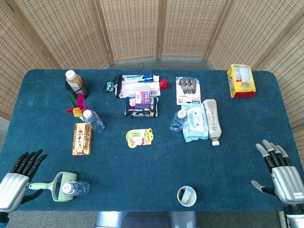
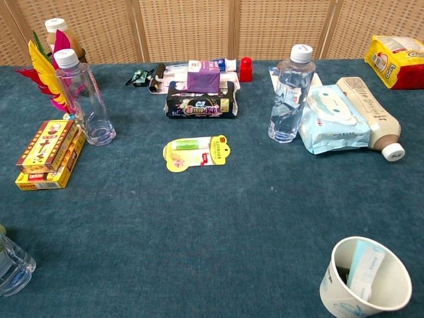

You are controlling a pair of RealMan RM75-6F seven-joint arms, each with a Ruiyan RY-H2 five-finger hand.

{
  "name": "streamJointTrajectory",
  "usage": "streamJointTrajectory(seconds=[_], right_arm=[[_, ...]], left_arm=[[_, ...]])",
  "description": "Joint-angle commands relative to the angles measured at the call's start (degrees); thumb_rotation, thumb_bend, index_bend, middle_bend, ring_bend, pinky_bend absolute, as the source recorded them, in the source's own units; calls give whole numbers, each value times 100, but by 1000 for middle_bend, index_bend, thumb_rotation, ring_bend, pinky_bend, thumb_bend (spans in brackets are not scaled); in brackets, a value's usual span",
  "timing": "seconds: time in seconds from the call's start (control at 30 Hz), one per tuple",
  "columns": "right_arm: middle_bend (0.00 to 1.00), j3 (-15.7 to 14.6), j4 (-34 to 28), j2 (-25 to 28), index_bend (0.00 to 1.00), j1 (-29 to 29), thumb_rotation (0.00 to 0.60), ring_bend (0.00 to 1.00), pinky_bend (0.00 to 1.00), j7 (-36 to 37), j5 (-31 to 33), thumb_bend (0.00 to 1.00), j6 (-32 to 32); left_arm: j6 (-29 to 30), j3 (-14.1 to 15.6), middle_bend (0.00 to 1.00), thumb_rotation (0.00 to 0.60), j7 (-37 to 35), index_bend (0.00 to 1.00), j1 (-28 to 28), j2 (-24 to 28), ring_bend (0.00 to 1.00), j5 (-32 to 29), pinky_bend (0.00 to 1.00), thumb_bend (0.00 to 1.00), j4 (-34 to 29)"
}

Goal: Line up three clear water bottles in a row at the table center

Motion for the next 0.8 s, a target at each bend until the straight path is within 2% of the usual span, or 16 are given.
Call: streamJointTrajectory(seconds=[0.03, 0.27, 0.4, 0.57, 0.8], right_arm=[[0, -1, 0, -1, 0, -1, 600, 0, 0, 1, -2, 90, 2], [0, -5, -2, 3, 0, 1, 600, 0, 0, 11, -7, 89, -4], [0, -9, -6, 8, 0, 3, 600, 0, 0, 28, -24, 89, 2], [0, -31, -16, 20, 0, 5, 600, 0, 0, 44, -54, 89, -9], [0, -34, 0, 41, 0, -7, 600, 0, 0, 118, -63, 89, 24]], left_arm=[[-7, 2, 0, 600, 4, 0, -3, -3, 0, 3, 0, 52, 3], [-87, 27, 0, 600, 6, 0, -37, -6, 0, 19, 0, 53, 6], [-339, 157, 0, 600, -285, 0, -195, 56, 0, 186, 0, 34, 45], [-982, 238, 0, 600, -1218, 0, -661, -37, 0, 244, 0, 27, 316], [-1474, 385, 0, 600, -2320, 0, -1164, -344, 0, 505, 0, 26, 686]])
